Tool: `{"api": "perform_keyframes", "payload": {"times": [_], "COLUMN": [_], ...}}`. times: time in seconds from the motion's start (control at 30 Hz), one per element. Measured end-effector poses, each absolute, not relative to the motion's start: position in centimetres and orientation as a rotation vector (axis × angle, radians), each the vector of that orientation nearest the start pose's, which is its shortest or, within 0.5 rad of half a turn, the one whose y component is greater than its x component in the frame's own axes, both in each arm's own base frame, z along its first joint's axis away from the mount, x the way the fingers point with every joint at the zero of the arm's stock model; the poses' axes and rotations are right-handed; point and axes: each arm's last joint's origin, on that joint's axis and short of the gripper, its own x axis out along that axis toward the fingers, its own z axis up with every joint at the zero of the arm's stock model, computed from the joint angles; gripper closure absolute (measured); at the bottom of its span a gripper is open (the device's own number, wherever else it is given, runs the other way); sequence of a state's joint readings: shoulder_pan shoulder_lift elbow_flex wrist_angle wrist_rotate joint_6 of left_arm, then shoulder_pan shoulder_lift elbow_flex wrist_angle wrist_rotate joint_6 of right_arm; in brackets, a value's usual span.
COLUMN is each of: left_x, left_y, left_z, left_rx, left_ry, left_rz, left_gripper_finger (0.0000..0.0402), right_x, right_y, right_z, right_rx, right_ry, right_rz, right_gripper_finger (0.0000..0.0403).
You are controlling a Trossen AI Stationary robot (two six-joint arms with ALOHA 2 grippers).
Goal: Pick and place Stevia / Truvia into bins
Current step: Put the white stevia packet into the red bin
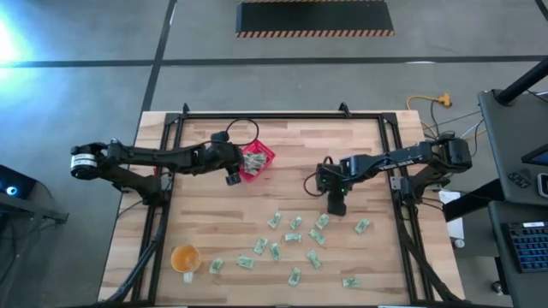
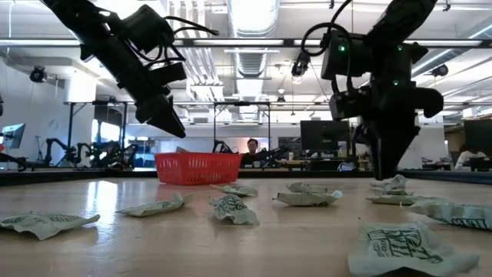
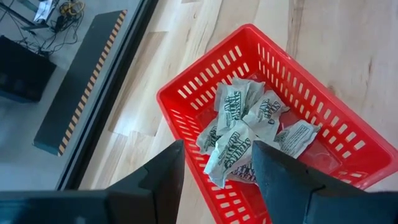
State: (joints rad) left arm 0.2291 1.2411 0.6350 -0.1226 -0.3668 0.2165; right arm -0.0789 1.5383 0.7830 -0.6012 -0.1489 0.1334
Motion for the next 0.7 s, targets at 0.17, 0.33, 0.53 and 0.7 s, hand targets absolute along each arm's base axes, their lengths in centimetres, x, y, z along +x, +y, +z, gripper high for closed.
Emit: {"api": "perform_keyframes", "payload": {"times": [0.17,0.33,0.53,0.7], "left_x": [23.21,23.21,23.21,23.21], "left_y": [6.48,6.48,6.48,6.48], "left_z": [19.99,19.98,19.98,19.98], "left_rx": [0.251,0.252,0.252,0.252], "left_ry": [0.797,0.797,0.797,0.797], "left_rz": [0.487,0.487,0.487,0.487], "left_gripper_finger": [0.023,0.023,0.023,0.023], "right_x": [25.12,25.13,24.87,24.6], "right_y": [-1.77,-1.69,-1.34,-1.34], "right_z": [14.85,14.77,14.42,14.09], "right_rx": [0.206,0.215,0.216,0.23], "right_ry": [1.347,1.35,1.365,1.374], "right_rz": [-0.09,-0.092,-0.089,-0.101], "right_gripper_finger": [0.0285,0.0267,0.0255,0.0252]}}
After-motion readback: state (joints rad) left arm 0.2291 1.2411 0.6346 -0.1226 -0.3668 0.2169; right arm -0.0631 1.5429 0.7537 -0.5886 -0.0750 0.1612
